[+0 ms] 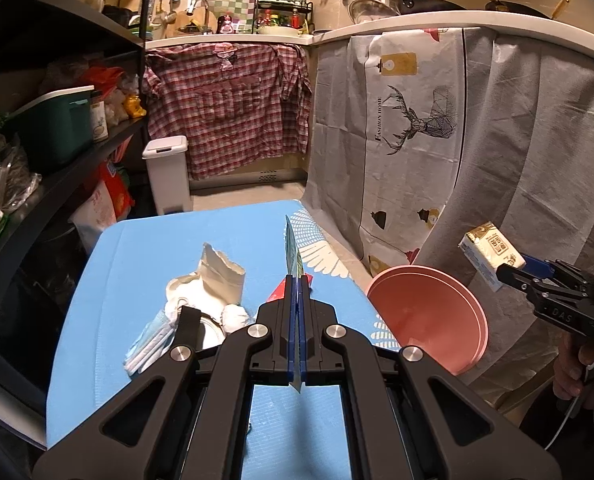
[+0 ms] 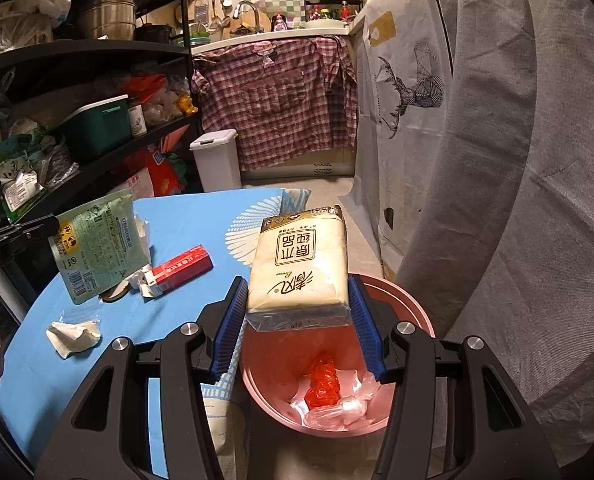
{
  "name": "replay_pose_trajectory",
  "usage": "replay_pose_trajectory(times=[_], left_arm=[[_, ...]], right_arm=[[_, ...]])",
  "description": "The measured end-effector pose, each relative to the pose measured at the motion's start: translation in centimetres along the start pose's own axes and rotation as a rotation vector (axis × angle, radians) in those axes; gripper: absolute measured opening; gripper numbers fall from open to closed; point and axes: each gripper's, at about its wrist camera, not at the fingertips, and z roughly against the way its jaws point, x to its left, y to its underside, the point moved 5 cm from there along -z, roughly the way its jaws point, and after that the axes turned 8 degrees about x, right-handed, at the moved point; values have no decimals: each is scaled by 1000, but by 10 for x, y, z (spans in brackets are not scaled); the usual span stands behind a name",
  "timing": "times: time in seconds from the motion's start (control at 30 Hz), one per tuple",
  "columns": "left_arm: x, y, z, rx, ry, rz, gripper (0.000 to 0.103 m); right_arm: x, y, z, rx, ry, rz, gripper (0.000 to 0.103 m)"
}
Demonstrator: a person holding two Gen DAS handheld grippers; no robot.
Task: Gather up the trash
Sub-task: 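Carry the tissue pack and wrapper over the pink bin with both tools, then open both tools to drop the tissue pack and wrapper into the bin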
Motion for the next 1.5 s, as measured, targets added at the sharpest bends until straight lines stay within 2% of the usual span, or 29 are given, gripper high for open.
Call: replay_pose_trajectory(times=[0.47, 1.0, 1.5], left_arm=[[-52, -17, -16, 11, 74, -69, 1], [-118, -31, -73, 57, 159, -80, 1], [-137, -27, -114, 124, 197, -108, 1]], right_arm=[[-25, -3, -4, -4, 15, -67, 52], [-50, -3, -19, 29, 34, -121, 52], [-66, -2, -40, 70, 45, -153, 52]])
